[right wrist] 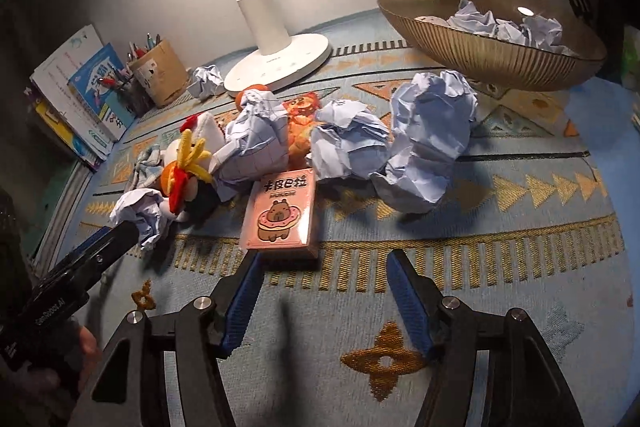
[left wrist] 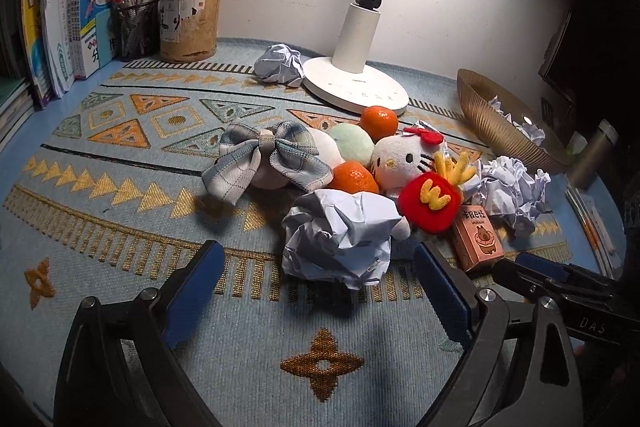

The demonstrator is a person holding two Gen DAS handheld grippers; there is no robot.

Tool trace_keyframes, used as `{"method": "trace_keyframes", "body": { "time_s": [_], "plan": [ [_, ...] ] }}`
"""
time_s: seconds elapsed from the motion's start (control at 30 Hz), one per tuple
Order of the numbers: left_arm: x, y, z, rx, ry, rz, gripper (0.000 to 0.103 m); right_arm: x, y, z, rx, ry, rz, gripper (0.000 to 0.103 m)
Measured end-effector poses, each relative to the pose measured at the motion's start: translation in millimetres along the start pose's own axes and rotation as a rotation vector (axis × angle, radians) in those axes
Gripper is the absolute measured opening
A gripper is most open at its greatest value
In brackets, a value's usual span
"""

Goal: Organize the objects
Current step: 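Grasp a paper ball with the left tool while the right tool grasps the pink snack box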

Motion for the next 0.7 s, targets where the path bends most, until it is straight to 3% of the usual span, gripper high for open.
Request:
{"method": "trace_keyframes", "body": {
  "time_s": [0.13, 0.23, 0.37, 0.43, 0.5, 0.7],
  "plan": [
    [-4, 0, 0, -0.002, -0.031, -0.028, 0.093, -20, 15, -2, -0.023, -0.047, -0.011, 0.068],
    [-9, 5, 5, -0.009, -0.106, -0.099, 0.093, -27, 24, 6, -0.021, -0.071, -0.033, 0.072],
    [-9, 17, 7, -0.036, -0.149, -0.138, 0.068, -34, 33, 13, -0.021, -0.097, -0.07, 0.072],
    [-7, 20, 4, -0.044, -0.162, -0.156, 0.057, -34, 33, 14, -0.012, -0.111, -0.092, 0.063],
    [-5, 15, 6, -0.022, -0.148, -0.151, 0.051, -31, 32, 13, 0.0, -0.13, -0.11, 0.042],
    [3, -15, -3, 0.026, -0.128, -0.181, 0.05, -27, 9, 1, 0.016, -0.13, 0.007, 0.041]
  ]
}}
Point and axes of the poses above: each gripper's, at about its wrist camera, not at the fingertips, and y roughly the way its jaws point, x to its right, z to its top, the point moved 10 cm from there along y, roughly the way its jaws point, and after that the axes turned 9 degrees about -z, right-handed, at the moved point
